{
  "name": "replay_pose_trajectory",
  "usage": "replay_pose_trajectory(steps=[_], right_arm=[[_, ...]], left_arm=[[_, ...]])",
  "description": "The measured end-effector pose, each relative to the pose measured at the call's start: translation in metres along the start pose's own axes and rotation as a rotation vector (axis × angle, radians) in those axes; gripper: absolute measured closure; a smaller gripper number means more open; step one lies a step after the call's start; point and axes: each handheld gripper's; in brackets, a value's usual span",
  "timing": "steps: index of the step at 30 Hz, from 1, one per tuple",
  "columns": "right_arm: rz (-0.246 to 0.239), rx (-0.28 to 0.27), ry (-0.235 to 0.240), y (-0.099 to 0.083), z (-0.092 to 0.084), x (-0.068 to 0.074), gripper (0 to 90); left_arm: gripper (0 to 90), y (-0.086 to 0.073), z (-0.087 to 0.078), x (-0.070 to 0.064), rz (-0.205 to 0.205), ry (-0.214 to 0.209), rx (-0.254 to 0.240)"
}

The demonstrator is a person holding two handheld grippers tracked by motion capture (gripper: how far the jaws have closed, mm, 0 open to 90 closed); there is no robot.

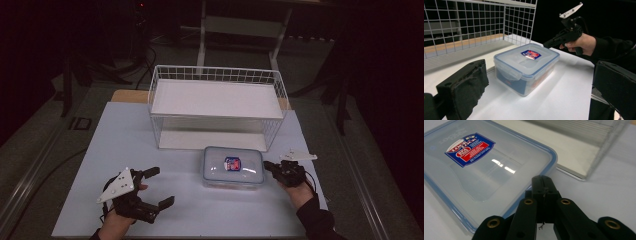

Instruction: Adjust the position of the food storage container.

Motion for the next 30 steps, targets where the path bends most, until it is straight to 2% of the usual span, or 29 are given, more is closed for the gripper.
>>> replay_pose_trajectory(steps=[16, 30], right_arm=[[-0.056, -0.005, 0.08, 0.017, 0.026, 0.027, 90.0], [-0.087, -0.005, 0.111, 0.037, 0.048, 0.037, 90.0]], left_arm=[[0.0, -0.002, 0.002, -0.001, 0.0, -0.011, 0.012], [0.0, -0.002, 0.003, -0.002, -0.001, -0.019, 0.017]])
Point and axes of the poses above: each handheld gripper's, and its own axes: z roughly forward along the jaws, y roughly out of its top, x roughly to its left, and after that the axes turned 4 degrees about y, right-handed
